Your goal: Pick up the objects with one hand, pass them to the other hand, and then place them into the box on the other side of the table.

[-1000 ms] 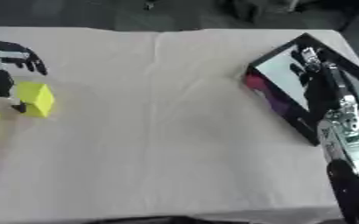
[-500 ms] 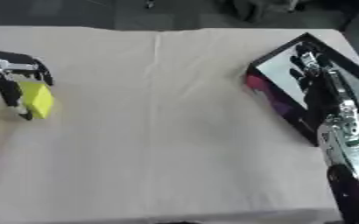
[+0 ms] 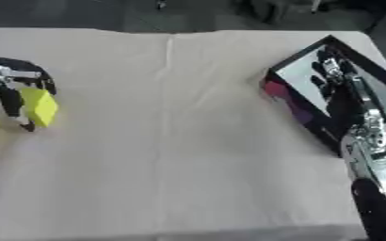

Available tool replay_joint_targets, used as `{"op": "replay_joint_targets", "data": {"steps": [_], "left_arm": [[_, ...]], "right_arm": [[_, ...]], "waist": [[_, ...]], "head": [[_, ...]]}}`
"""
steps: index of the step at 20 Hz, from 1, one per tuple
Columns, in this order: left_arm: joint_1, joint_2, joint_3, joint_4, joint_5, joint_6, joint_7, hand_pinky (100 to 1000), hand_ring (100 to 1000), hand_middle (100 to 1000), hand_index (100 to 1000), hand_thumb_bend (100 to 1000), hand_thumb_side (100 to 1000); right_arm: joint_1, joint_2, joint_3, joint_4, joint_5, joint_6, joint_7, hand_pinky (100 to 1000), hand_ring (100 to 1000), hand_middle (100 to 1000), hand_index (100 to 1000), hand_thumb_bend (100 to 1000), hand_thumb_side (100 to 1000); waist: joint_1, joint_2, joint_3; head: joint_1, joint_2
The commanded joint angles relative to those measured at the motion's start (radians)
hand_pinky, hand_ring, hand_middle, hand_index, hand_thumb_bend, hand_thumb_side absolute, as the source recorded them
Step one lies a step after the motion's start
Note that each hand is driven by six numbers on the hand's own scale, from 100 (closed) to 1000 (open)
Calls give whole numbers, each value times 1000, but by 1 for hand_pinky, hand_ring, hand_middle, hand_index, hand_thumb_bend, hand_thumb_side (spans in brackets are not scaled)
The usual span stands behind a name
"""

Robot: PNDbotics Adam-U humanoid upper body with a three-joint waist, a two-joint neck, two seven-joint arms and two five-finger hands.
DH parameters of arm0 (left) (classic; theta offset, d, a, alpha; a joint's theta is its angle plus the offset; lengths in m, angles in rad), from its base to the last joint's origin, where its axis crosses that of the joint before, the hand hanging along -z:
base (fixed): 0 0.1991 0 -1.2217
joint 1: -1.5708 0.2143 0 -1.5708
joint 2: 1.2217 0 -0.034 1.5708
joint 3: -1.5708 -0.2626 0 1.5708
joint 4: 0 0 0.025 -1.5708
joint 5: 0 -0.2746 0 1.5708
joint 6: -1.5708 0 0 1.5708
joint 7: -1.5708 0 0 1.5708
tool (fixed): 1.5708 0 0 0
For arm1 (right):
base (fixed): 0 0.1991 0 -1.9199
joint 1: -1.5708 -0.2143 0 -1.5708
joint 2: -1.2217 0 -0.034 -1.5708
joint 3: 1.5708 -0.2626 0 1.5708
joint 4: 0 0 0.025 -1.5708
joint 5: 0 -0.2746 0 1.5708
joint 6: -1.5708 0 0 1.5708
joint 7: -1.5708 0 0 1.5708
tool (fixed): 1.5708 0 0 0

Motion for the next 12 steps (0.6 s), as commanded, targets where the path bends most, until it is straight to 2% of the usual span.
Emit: {"op": "replay_joint_targets", "data": {"steps": [1, 5, 12], "left_arm": [[-25, 28, 9, -17, -6, 1, -3, 824, 832, 778, 794, 677, 100], [-25, 27, 7, -22, -19, 9, 10, 816, 835, 793, 850, 733, 100], [-31, 30, 9, -28, -76, 46, 80, 818, 841, 795, 837, 757, 100]], "right_arm": [[-7, -17, -3, -10, 6, -1, 3, 1000, 1000, 1000, 1000, 100, 647], [-4, -16, -2, -8, 7, 1, 5, 1000, 1000, 1000, 1000, 100, 648], [-1, -19, 0, -7, 10, 2, 10, 1000, 1000, 1000, 1000, 100, 647]], "waist": [[0, -14, 0], [-1, -14, 0], [-1, -14, 2]], "head": [[-1, -5], [-1, -3], [-2, -2]]}}
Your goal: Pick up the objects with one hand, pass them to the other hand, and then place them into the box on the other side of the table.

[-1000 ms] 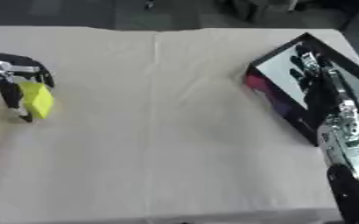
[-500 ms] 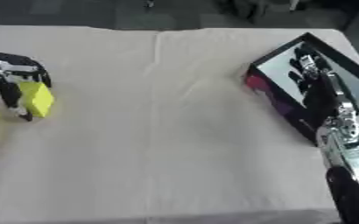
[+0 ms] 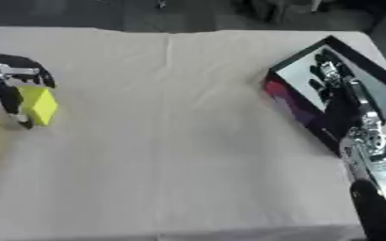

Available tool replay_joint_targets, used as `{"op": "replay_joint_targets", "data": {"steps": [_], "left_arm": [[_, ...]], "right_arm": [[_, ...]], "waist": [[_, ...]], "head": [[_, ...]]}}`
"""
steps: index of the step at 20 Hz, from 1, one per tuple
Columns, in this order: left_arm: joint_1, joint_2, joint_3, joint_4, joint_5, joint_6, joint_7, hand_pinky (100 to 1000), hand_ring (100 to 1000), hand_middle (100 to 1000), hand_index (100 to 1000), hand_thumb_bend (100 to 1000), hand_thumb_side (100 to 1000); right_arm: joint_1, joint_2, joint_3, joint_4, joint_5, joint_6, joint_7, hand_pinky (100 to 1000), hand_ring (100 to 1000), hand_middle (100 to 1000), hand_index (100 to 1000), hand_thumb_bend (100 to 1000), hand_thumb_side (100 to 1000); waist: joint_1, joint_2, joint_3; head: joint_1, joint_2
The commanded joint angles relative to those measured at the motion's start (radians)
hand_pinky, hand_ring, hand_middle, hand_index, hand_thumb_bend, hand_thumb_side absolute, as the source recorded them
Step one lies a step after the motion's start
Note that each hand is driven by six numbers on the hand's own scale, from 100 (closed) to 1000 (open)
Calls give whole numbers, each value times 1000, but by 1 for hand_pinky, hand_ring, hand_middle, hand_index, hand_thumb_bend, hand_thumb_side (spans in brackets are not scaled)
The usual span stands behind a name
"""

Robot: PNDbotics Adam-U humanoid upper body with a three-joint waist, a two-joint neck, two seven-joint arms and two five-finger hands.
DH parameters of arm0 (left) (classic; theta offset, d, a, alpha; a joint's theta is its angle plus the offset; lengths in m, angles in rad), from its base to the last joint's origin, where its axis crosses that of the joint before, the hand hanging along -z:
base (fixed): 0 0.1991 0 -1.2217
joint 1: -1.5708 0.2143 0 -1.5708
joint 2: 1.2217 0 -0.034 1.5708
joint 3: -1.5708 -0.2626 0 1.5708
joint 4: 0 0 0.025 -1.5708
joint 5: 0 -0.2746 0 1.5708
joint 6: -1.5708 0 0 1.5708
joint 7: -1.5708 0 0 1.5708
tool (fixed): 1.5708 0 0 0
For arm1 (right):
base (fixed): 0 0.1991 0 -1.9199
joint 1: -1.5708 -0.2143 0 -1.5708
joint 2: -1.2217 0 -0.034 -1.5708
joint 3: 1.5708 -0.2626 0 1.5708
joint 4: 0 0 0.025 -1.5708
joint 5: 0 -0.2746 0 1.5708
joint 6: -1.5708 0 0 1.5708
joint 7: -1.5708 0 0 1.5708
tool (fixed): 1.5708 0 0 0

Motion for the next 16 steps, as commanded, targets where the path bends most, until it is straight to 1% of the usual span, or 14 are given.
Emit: {"op": "replay_joint_targets", "data": {"steps": [1, 4, 7, 9, 10, 11, 12, 13, 14, 15, 16], "left_arm": [[-31, 30, 10, -13, -19, 8, 14, 818, 840, 794, 833, 756, 100], [-29, 27, 15, -4, -14, 8, 3, 819, 836, 791, 833, 739, 100], [-27, 26, 14, 5, 1, 1, -25, 813, 831, 776, 798, 723, 100], [-27, 26, 13, 7, 1, -3, -45, 813, 831, 776, 794, 712, 100], [-27, 26, 13, 7, 1, -5, -53, 800, 820, 760, 767, 654, 100], [-28, 27, 13, 7, 1, -6, -59, 783, 795, 715, 719, 557, 100], [-29, 28, 14, 6, 1, -6, -63, 770, 780, 689, 704, 511, 100], [-30, 28, 14, 5, 3, -4, -66, 766, 776, 684, 701, 500, 100], [-31, 29, 15, 2, 8, -2, -66, 712, 722, 597, 655, 364, 100], [-32, 30, 17, -3, 16, 0, -64, 696, 709, 587, 647, 365, 100], [-35, 31, 17, -14, 25, 2, -57, 657, 671, 555, 604, 318, 100]], "right_arm": [[-9, -19, -6, -11, 5, -2, 4, 1000, 1000, 1000, 1000, 100, 647], [-9, -18, -5, -11, 4, -2, 4, 1000, 1000, 1000, 1000, 100, 647], [-7, -18, -6, -10, 5, -2, 3, 1000, 1000, 1000, 1000, 100, 648], [-6, -18, -6, -10, 6, -1, 4, 1000, 1000, 1000, 1000, 100, 648], [-5, -18, -6, -9, 6, -1, 4, 1000, 1000, 1000, 1000, 100, 648], [-5, -18, -6, -9, 7, -1, 4, 1000, 1000, 1000, 1000, 100, 648], [-4, -18, -5, -8, 8, -1, 4, 1000, 1000, 1000, 1000, 100, 648], [-4, -18, -5, -8, 8, 0, 5, 1000, 1000, 1000, 1000, 100, 648], [-4, -18, -5, -8, 8, 0, 5, 1000, 1000, 1000, 1000, 100, 649], [-4, -19, -5, -8, 8, 1, 4, 1000, 1000, 1000, 1000, 100, 648], [-4, -19, -5, -8, 8, 1, 4, 1000, 1000, 1000, 1000, 100, 648]], "waist": [[2, -15, 2], [1, -14, 1], [2, -14, 1], [2, -13, 1], [2, -13, 2], [2, -13, 2], [3, -14, 2], [3, -14, 2], [3, -14, 2], [3, -15, 2], [3, -15, 2]], "head": [[-2, -3], [-2, -4], [-2, -4], [-3, -4], [-4, -4], [-4, -5], [-5, -5], [-5, -4], [-5, -3], [-5, -3], [-5, -3]]}}
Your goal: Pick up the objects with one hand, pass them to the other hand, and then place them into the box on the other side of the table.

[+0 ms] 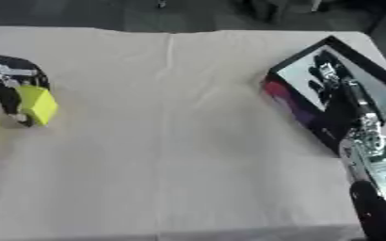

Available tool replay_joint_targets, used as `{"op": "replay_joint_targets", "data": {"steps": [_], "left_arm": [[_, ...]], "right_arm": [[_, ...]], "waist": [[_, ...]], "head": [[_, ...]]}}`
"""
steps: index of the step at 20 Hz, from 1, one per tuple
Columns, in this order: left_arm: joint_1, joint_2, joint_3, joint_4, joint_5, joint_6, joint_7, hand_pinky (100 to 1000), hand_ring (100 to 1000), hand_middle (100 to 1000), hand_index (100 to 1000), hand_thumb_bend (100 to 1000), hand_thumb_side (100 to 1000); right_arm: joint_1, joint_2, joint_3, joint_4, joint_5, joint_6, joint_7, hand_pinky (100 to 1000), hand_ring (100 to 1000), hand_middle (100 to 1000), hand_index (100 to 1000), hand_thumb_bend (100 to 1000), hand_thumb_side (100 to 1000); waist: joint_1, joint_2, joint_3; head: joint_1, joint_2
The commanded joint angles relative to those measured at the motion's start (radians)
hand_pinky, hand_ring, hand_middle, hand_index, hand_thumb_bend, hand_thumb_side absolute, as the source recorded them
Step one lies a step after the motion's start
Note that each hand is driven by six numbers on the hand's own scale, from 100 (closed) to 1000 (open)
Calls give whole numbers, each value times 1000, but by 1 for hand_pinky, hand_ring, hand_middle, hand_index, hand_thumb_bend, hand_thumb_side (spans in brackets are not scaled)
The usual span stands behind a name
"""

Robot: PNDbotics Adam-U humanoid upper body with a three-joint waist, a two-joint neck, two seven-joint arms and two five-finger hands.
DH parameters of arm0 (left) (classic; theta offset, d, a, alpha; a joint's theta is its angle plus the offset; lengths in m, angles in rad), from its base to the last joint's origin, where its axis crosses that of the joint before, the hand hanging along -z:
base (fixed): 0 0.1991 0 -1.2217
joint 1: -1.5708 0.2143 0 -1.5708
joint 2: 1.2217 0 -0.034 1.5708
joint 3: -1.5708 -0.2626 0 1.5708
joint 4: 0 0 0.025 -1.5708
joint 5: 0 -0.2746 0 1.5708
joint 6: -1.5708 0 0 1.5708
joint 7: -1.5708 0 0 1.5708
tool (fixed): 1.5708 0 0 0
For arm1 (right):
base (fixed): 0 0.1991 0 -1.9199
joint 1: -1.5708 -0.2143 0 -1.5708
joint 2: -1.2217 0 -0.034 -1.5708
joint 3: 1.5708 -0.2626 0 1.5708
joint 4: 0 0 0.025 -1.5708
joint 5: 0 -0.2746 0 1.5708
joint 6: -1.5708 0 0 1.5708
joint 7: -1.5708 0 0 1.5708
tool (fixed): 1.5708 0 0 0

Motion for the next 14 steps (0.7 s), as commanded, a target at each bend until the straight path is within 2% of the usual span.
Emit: {"op": "replay_joint_targets", "data": {"steps": [1, 6, 14], "left_arm": [[-34, 34, 7, -42, 23, 6, 16, 648, 663, 546, 591, 314, 100], [-38, 46, 4, -130, 77, 13, 80, 637, 626, 521, 569, 247, 100], [-54, 64, 8, -248, 259, 39, 73, 648, 596, 501, 562, 201, 100]], "right_arm": [[-6, -20, -5, -9, 4, -1, 2, 1000, 1000, 1000, 1000, 100, 647], [-9, -27, -7, -14, 0, -5, -1, 1000, 1000, 1000, 1000, 100, 644], [-18, -34, -12, -26, -10, -10, -6, 1000, 1000, 1000, 1000, 100, 640]], "waist": [[4, -15, 2], [3, -18, 2], [3, -21, 7]], "head": [[-4, -3], [-5, 1], [-15, -4]]}}
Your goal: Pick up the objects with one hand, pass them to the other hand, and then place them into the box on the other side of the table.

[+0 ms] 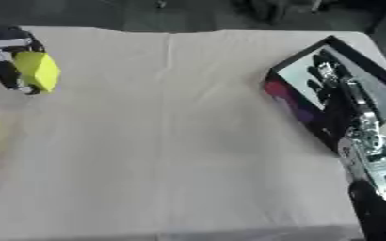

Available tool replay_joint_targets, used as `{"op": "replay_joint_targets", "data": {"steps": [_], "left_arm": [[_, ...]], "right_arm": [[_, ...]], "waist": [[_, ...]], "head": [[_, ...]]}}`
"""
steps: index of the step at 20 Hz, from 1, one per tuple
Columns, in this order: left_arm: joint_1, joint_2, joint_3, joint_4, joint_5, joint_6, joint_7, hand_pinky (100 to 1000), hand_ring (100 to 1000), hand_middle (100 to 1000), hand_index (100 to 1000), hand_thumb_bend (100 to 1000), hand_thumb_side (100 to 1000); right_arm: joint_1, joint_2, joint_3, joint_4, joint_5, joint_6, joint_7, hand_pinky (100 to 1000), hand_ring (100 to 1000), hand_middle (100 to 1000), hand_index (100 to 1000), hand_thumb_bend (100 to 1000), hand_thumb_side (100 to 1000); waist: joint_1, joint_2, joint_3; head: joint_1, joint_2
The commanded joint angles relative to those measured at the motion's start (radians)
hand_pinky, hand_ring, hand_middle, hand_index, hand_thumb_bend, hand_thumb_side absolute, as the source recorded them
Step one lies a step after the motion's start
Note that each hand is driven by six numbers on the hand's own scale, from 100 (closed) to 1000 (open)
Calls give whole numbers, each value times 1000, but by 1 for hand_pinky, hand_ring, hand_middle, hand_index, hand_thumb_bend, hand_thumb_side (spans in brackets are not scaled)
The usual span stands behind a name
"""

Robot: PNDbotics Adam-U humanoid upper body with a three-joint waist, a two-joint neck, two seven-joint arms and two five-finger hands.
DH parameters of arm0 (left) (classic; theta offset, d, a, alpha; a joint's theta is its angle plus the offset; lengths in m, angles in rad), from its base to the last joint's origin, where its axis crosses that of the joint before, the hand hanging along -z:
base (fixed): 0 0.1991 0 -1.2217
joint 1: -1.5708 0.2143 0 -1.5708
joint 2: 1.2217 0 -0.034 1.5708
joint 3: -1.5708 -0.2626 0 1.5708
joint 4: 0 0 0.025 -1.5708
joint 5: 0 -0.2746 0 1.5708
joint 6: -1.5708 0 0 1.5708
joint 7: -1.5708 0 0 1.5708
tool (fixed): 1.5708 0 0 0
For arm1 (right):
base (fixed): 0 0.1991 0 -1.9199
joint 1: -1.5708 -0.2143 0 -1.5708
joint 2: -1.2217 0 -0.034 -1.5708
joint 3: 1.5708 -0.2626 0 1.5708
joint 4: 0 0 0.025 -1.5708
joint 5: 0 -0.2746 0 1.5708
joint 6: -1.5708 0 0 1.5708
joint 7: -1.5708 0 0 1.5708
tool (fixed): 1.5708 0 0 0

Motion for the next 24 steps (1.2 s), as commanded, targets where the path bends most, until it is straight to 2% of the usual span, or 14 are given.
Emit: {"op": "replay_joint_targets", "data": {"steps": [1, 6, 11, 16, 20, 23, 24], "left_arm": [[-30, 38, 1, -52, 64, 9, -5, 647, 593, 500, 562, 198, 100], [-5, 44, -8, -85, 145, 13, 38, 640, 558, 482, 570, 169, 100], [61, 42, -9, -123, 244, 37, 188, 638, 542, 498, 568, 102, 100], [136, 25, -15, -204, 316, 64, 341, 641, 528, 494, 567, 100, 100], [187, 4, -24, -286, 351, 77, 415, 637, 519, 492, 565, 100, 100], [225, -17, -27, -349, 368, 89, 461, 637, 512, 490, 565, 100, 100], [239, -27, -24, -367, 375, 98, 477, 637, 512, 490, 565, 100, 100]], "right_arm": [[-17, -34, -13, -25, -9, -6, -3, 1000, 1000, 1000, 1000, 100, 640], [-34, -46, -20, -45, -17, -16, -14, 1000, 1000, 1000, 1000, 100, 629], [-78, -79, -19, -85, -19, -27, -34, 1000, 1000, 1000, 1000, 100, 605], [-156, -123, 4, -132, 29, -24, -41, 1000, 1000, 1000, 1000, 100, 568], [-229, -166, 35, -160, 78, 0, -17, 1000, 1000, 1000, 1000, 100, 543], [-280, -193, 65, -167, 132, 23, 24, 1000, 1000, 1000, 1000, 100, 421], [-294, -198, 75, -167, 152, 32, 40, 1000, 1000, 1000, 1000, 100, 421]], "waist": [[4, -22, 2], [5, -26, 5], [4, -30, 7], [5, -33, 8], [6, -38, 9], [7, -45, 9], [7, -47, 9]], "head": [[-6, -5], [-8, -5], [-8, -4], [-9, 1], [-9, 5], [-5, 12], [-3, 14]]}}
